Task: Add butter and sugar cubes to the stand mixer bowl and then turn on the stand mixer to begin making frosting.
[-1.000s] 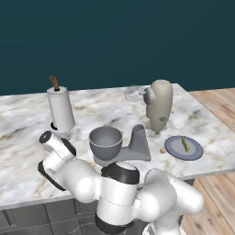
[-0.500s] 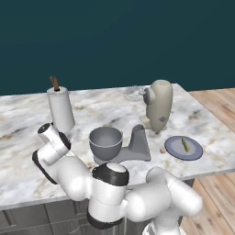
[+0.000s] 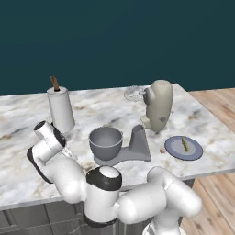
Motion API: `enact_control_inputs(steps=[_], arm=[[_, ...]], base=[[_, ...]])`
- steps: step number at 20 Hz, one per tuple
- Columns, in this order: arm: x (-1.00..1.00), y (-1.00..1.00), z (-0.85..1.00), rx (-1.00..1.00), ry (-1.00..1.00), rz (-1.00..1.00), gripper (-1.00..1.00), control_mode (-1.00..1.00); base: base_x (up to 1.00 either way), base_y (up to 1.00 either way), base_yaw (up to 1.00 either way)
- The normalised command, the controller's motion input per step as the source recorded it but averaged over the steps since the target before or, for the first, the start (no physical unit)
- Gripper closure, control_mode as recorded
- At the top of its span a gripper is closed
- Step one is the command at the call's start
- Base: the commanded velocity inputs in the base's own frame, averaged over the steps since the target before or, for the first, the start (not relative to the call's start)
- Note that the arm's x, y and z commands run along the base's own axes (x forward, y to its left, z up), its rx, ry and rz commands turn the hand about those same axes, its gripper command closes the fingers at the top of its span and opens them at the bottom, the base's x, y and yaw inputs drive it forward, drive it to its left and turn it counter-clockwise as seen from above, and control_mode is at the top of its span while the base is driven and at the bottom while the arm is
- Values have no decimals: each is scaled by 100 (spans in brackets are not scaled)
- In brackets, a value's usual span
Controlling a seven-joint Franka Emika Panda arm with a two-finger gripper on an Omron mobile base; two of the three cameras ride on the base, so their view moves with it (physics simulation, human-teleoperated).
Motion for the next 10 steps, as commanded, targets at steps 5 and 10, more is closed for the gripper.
enact_control_inputs(steps=[5,10], arm=[[-69,0,3,0,-7,0,100,-100],[-49,-13,58,0,-11,0,100,-100]], base=[[0,0,0],[0,0,0]])
